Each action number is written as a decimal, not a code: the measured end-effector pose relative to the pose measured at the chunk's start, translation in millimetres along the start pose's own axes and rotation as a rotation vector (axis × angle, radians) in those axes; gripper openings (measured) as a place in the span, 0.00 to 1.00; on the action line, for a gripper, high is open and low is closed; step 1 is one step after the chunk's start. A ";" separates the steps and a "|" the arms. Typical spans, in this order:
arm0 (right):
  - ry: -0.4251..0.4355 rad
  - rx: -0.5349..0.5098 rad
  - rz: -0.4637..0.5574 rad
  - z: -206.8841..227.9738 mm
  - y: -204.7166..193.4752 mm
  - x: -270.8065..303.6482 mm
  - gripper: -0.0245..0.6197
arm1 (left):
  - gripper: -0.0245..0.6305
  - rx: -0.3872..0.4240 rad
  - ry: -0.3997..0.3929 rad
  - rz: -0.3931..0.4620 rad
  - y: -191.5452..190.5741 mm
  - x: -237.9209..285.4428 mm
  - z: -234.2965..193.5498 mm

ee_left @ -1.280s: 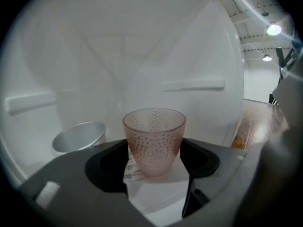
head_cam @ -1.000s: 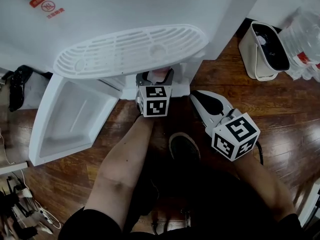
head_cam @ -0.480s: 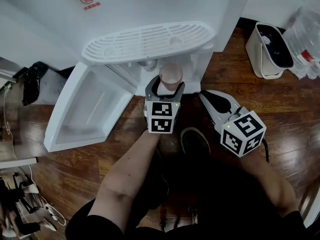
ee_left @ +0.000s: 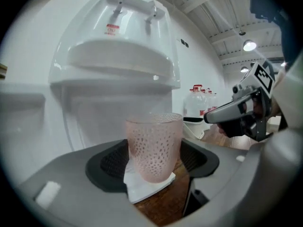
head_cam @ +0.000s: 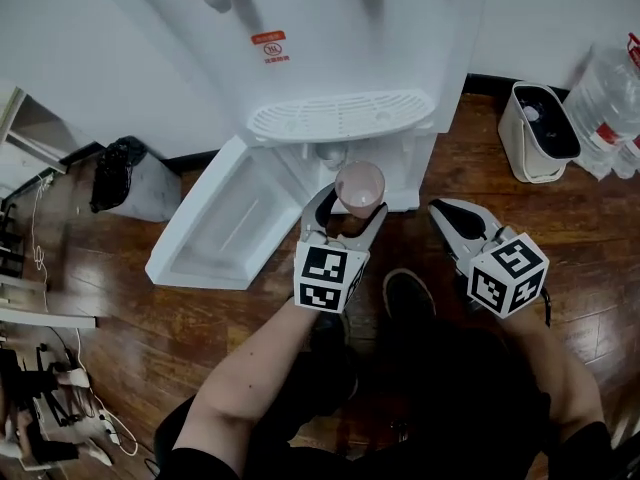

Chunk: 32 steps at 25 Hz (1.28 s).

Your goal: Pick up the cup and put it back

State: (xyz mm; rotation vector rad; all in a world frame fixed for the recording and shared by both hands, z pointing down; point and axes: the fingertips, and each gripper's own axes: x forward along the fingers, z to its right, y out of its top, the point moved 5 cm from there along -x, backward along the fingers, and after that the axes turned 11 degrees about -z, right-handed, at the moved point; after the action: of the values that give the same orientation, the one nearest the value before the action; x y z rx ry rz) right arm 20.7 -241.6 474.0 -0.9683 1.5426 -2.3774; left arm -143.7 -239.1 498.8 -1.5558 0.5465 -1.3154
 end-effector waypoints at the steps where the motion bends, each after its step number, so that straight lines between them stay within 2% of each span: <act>1: 0.009 -0.008 0.006 -6.1 6.6 -6.8 0.06 | 0.56 0.008 -0.012 0.007 9.7 -11.7 2.1; 4: 0.040 -0.045 0.023 -25.8 28.0 -29.0 0.06 | 0.56 0.014 -0.068 0.020 37.3 -46.3 8.6; 7: 0.063 -0.097 0.037 -43.3 49.0 -51.4 0.06 | 0.56 0.058 -0.122 0.017 60.5 -83.8 14.4; 11: 0.083 -0.164 0.021 -64.6 69.0 -75.2 0.05 | 0.56 0.117 -0.150 0.051 96.5 -135.9 22.2; 15: 0.085 -0.184 0.028 -84.1 91.4 -97.0 0.05 | 0.56 0.160 -0.190 0.096 132.3 -183.5 38.3; 20: 0.107 -0.263 0.037 -111.4 131.1 -128.9 0.04 | 0.56 0.115 -0.243 0.156 174.1 -232.3 54.8; 23: 0.128 -0.330 0.041 -124.4 149.4 -141.6 0.04 | 0.56 0.084 -0.231 0.208 190.3 -252.3 58.9; 27: 0.129 -0.324 0.047 -133.7 165.2 -154.0 0.04 | 0.56 0.089 -0.201 0.230 200.5 -276.5 66.3; 29: 0.141 -0.326 0.053 -139.4 171.5 -160.2 0.04 | 0.56 0.094 -0.214 0.226 205.2 -287.6 71.7; 32: 0.180 -0.319 0.080 -147.7 179.1 -168.9 0.04 | 0.56 0.011 -0.267 0.240 210.8 -303.3 75.2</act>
State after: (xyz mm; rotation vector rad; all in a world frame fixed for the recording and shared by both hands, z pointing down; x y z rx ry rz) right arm 27.5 -135.6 207.3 -0.7425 2.0330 -2.2596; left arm -116.9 -46.5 175.9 -1.5718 0.5366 -0.9120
